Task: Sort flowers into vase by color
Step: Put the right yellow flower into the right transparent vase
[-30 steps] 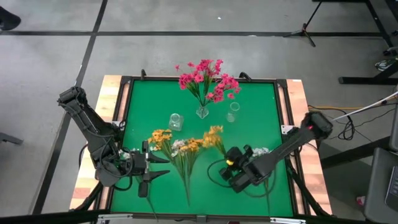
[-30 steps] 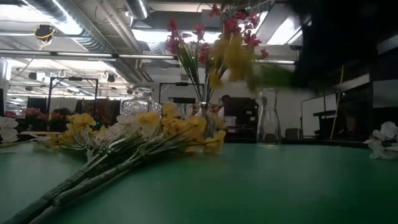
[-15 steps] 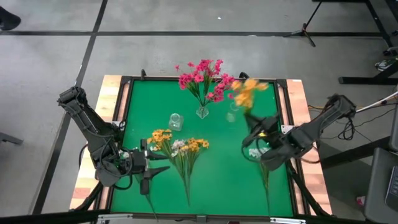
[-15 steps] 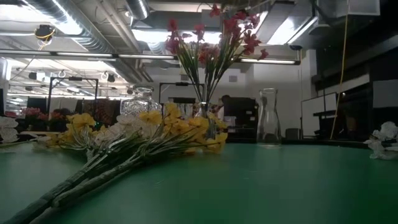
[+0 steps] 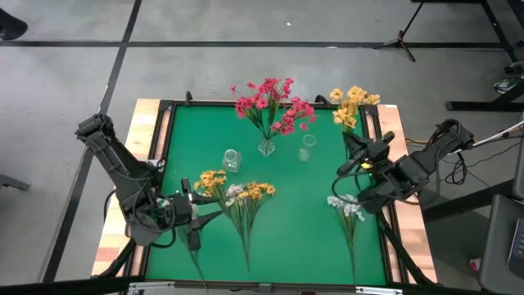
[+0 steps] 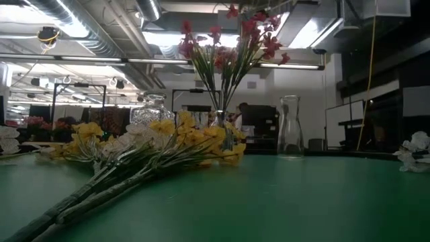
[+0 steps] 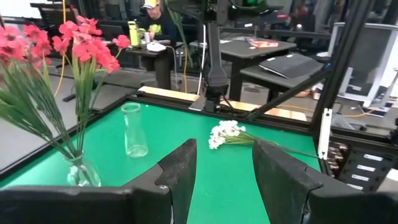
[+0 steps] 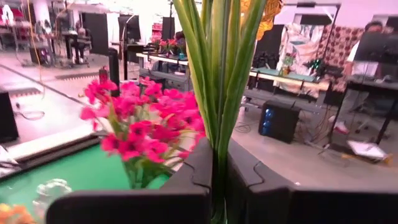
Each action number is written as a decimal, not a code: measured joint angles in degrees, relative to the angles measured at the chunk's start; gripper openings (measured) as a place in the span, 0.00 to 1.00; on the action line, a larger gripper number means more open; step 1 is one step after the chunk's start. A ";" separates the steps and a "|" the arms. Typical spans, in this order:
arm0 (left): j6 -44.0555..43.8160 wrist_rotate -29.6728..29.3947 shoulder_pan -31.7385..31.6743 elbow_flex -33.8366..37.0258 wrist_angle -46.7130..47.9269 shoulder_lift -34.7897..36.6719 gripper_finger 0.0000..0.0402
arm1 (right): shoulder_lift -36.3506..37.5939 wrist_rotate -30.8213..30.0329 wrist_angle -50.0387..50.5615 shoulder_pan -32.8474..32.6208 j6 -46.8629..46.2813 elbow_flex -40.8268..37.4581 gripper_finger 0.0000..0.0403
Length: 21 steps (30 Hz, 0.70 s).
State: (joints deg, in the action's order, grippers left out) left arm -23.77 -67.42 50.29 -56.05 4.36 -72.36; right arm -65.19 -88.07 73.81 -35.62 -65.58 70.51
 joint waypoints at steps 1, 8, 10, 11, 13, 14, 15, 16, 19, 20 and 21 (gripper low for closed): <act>0.00 -0.02 -0.16 0.00 0.00 0.00 0.38 | 1.06 0.03 1.80 0.00 -0.07 -0.01 0.03; 0.00 -0.04 -0.94 0.00 0.00 0.00 0.38 | 13.54 4.15 3.34 -4.29 2.23 0.01 0.03; 0.23 -0.04 -1.09 0.00 0.00 0.00 0.38 | 16.50 6.04 0.29 -7.70 5.75 0.04 0.03; 0.33 -0.02 -1.28 0.00 0.00 0.00 0.38 | 17.84 7.37 -1.70 -9.50 7.87 0.06 0.03; 0.31 -0.03 -1.77 0.00 -0.02 0.00 0.38 | 19.65 8.85 -7.56 -13.20 13.78 -0.60 0.03; 0.31 -0.07 -2.04 0.00 0.00 0.00 0.38 | 20.30 9.61 -11.42 -14.95 18.44 -1.26 0.03; 0.31 -0.07 -2.35 0.00 0.00 0.00 0.38 | 20.86 10.73 -15.15 -16.55 23.34 -1.92 0.03; 0.25 -0.07 -2.62 0.00 0.00 0.00 0.38 | 21.48 11.77 -19.13 -17.86 27.79 -2.47 0.03; -0.13 0.03 -3.34 0.00 -0.04 0.00 0.38 | 23.52 18.28 -34.03 -19.79 42.68 -4.43 0.03; -0.27 0.18 -3.53 0.00 -0.04 0.00 0.38 | 24.33 22.24 -39.67 -19.81 48.02 -5.27 0.03; -0.65 0.29 -3.75 0.00 -0.06 0.00 0.38 | 25.06 26.91 -45.54 -19.45 53.37 -6.25 0.03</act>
State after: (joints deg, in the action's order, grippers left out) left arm -24.41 -67.13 46.54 -56.05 4.30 -72.36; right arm -40.13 -61.17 28.28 -55.07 -12.21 64.26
